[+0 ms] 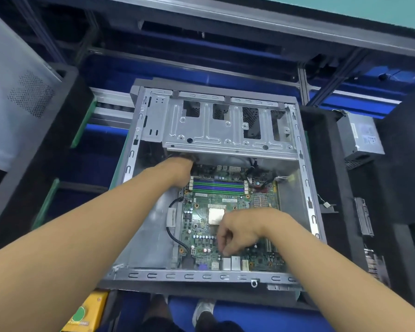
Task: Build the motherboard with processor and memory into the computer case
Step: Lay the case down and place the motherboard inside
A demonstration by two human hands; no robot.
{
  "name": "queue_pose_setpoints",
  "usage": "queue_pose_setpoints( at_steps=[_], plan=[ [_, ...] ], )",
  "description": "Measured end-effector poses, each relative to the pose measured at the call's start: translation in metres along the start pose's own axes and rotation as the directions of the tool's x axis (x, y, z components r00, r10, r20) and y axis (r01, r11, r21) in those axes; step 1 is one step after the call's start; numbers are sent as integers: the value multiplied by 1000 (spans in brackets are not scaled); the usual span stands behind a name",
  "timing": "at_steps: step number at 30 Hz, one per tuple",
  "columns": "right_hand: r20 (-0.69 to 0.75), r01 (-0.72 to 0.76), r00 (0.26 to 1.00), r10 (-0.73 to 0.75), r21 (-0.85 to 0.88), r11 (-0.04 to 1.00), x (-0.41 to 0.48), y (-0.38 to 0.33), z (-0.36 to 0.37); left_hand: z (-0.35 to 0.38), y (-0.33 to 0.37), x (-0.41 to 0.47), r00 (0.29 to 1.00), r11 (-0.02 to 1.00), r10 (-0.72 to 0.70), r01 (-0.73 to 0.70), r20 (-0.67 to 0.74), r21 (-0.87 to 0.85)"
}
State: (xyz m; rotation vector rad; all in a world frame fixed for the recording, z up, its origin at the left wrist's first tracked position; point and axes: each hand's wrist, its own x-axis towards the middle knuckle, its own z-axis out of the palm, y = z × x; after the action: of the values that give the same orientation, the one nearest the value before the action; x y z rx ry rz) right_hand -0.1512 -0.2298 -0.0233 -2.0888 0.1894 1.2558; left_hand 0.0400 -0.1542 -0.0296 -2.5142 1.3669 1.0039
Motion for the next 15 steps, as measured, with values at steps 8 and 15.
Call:
queue_pose_setpoints(
  at_steps=[8,15],
  plan=[
    [73,19,997,-21,28,999,-3,10,-6,-15,5,-1,991,993,-59,46,119,107],
    [91,-5,996,0,50,999,-4,10,-8,-12,4,-5,993,999,-12,6,119,49]
  ],
)
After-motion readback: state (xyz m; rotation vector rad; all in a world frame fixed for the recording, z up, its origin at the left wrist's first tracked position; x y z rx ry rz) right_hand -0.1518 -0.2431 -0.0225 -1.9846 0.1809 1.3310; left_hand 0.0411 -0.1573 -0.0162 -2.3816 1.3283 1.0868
